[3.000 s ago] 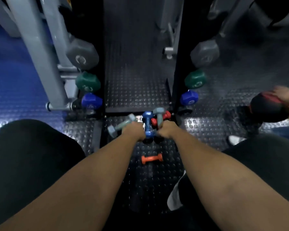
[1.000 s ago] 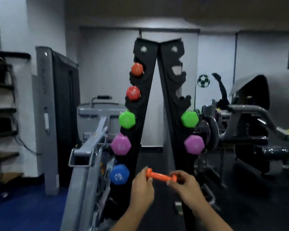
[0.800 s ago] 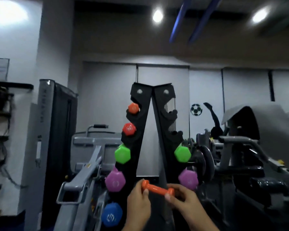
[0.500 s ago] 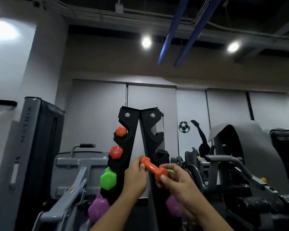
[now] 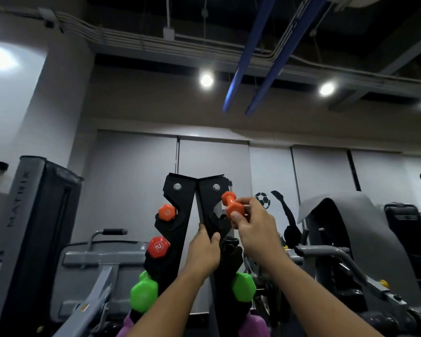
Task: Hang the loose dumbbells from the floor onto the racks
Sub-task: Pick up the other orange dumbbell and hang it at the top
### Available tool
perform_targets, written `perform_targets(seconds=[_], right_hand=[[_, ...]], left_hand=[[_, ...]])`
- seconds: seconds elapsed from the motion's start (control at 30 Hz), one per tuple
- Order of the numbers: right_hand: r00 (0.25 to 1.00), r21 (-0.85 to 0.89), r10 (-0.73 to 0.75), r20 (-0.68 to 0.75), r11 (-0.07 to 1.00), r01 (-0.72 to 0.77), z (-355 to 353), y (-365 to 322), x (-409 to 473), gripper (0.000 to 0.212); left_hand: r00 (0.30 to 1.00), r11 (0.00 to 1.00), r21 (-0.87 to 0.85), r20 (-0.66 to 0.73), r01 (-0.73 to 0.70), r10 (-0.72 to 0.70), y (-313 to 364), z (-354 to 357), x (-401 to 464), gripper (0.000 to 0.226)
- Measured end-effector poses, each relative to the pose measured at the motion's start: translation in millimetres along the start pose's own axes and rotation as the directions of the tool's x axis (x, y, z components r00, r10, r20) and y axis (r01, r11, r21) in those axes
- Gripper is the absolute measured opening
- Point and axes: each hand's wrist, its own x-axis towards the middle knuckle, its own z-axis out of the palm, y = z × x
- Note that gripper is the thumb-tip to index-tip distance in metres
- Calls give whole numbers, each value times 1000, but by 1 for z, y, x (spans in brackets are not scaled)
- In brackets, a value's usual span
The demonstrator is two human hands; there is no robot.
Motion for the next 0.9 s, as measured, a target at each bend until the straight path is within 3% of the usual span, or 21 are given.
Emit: perform_targets(seconds=[0.33, 0.9], right_hand=[[999, -130, 2, -41, 991, -7, 7, 14, 15, 31], [948, -305, 117, 297, 952, -22, 29, 28, 84, 26]], left_hand=[[995, 997, 46, -79, -59, 62, -13, 11, 24, 61], [975, 981, 29, -114, -191, 193, -25, 10, 52, 44]])
